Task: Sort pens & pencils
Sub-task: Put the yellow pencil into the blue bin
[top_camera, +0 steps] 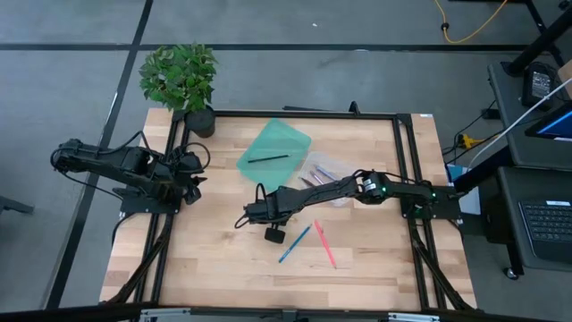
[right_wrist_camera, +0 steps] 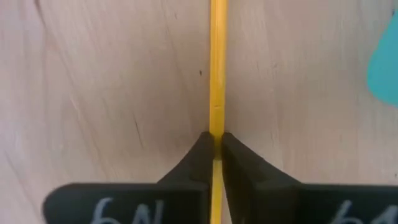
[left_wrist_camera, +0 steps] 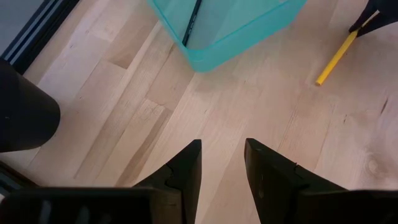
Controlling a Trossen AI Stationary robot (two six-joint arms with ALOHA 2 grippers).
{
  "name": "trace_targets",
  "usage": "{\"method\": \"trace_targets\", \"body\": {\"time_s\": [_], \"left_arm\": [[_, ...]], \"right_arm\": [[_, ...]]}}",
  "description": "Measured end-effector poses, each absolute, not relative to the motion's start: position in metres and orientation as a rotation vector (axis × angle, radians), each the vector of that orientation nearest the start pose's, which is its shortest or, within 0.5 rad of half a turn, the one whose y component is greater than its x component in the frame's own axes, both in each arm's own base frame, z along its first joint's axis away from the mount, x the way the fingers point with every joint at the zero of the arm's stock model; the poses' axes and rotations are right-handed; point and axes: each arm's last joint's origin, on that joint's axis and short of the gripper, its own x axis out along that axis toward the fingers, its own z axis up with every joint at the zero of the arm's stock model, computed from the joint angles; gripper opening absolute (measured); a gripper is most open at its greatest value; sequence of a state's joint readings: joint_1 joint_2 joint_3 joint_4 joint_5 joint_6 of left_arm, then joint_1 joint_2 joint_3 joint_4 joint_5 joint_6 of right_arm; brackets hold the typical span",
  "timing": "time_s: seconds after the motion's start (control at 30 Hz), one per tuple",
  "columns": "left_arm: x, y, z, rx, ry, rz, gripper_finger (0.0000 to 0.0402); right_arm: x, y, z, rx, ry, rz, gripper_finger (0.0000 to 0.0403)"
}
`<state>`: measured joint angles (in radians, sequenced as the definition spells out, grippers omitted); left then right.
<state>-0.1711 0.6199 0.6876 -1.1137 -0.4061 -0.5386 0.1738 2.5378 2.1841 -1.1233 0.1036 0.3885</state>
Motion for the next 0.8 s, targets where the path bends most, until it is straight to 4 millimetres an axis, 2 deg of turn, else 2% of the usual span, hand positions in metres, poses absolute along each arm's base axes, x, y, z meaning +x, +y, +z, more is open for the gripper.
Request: {"method": "trace_targets", "body": {"time_s": [0.1, 0.53, 0.8], "left_arm": [[0.093, -0.005, 0.252, -0.192, 0.910, 0.472, 0.0115], [0.093, -0.005, 0.252, -0.192, 0.910, 0.472, 0.0115], [0.093, -0.005, 0.252, -0.192, 0.910, 0.472, 0.0115]], "right_arm": [[0.491, 0.083, 0.131, 0.114, 1.436, -0.223, 0.0008], [0.498, 0.089, 0.151, 0.128, 1.398, -0.191, 0.0001], [0.496, 0.089, 0.153, 0.118, 1.415, -0.207, 0.0001]]}}
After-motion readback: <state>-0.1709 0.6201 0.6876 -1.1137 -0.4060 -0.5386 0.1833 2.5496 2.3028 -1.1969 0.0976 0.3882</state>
